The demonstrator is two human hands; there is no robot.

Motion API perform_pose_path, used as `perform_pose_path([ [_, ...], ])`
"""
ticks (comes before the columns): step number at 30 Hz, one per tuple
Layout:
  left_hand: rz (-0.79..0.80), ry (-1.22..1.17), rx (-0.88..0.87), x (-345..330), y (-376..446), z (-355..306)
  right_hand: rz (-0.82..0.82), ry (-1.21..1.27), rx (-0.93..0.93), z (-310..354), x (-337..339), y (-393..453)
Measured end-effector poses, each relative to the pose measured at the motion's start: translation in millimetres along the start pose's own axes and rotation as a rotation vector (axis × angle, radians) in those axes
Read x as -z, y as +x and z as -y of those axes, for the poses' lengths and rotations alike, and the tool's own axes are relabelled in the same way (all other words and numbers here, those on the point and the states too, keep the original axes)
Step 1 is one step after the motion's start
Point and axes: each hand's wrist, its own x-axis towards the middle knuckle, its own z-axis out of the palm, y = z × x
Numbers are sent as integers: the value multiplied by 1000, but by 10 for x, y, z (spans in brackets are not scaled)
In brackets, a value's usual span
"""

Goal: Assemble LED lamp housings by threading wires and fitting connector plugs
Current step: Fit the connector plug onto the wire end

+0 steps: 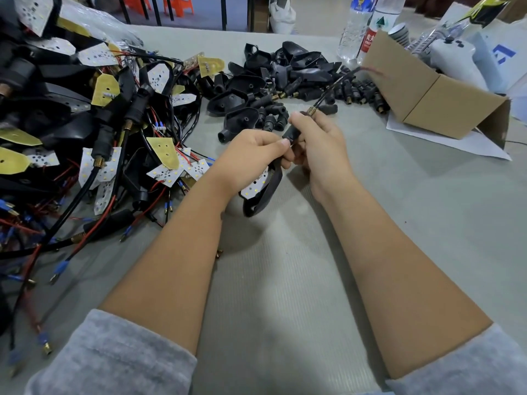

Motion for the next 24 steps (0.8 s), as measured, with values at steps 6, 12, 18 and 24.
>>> perform_pose_path([
  [6, -24, -4, 52, -1, 15, -9, 17, 84, 38, 23, 26, -21],
  [12, -166, -66, 95, -14, 33, -8, -79, 333, -3, 66, 91, 13],
  [18, -146, -1, 61, -6, 11, -33, -97, 491, -10, 73, 83, 24],
  [24, -174, -13, -20, -7, 29, 3, -98, 509, -28, 72, 93, 24],
])
